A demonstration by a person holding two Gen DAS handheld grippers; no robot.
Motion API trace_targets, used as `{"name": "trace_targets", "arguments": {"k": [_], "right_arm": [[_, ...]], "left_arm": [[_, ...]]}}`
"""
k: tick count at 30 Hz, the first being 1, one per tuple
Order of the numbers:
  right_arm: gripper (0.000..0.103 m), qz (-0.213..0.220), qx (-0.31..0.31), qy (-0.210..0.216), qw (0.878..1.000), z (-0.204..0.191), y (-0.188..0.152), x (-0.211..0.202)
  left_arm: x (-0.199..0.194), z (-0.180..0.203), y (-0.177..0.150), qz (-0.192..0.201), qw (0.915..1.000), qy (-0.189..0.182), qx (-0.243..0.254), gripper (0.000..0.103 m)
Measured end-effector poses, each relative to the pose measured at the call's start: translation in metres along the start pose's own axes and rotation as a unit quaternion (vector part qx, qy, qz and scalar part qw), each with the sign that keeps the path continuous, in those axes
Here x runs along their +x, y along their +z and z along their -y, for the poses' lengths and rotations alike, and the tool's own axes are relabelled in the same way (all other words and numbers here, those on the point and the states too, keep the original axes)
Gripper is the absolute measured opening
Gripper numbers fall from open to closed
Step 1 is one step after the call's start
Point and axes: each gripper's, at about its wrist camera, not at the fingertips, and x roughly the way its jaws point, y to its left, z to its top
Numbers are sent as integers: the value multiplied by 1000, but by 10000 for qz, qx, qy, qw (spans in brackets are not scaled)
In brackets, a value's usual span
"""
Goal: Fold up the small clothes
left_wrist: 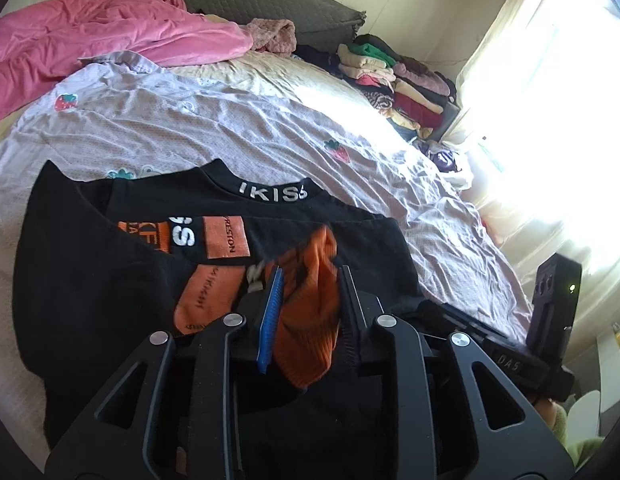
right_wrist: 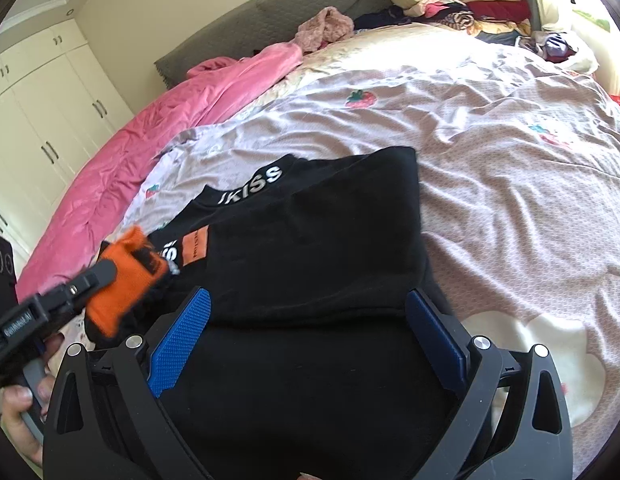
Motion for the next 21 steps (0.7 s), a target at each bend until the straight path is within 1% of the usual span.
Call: {"name": "trace_targets", "arguments": {"k": [2, 4, 6, 9, 12, 14, 17, 19, 21], "right_arm": [[97, -52, -112, 62, 9999, -9, -2, 4], [97, -123, -234, 114, 9996, -19, -6, 9], [97, -201, -368, 164, 9990, -28, -9, 14], [97, -374, -581, 240, 9973, -43, -16, 24], [97, -532, -778, 360, 9949, -59, -24, 33], [85, -641, -856, 396, 9935, -67, -28, 39], [77, -801, -941, 393, 9916, -76, -35, 49], [76, -853, -946, 354, 9912, -80, -38, 56], [67, -844, -925, 306, 9917, -83, -39, 60]], "left_arm": [[-7, -5, 3, 94, 9999, -3, -67, 23], [-14, -11, 5, 184, 9997, 92, -105, 24], [-20, -19, 7, 265, 9991, 297, -113, 24], [-28, -31, 7, 346, 9976, 574, -147, 29], [-34, -47, 5, 395, 9952, 881, -177, 32], [-38, -55, 4, 409, 9938, 1015, -187, 36], [-43, -66, 1, 441, 9917, 1193, -186, 37], [-46, -72, 0, 470, 9906, 1270, -197, 40], [-49, -76, 0, 504, 9897, 1323, -203, 42]]}}
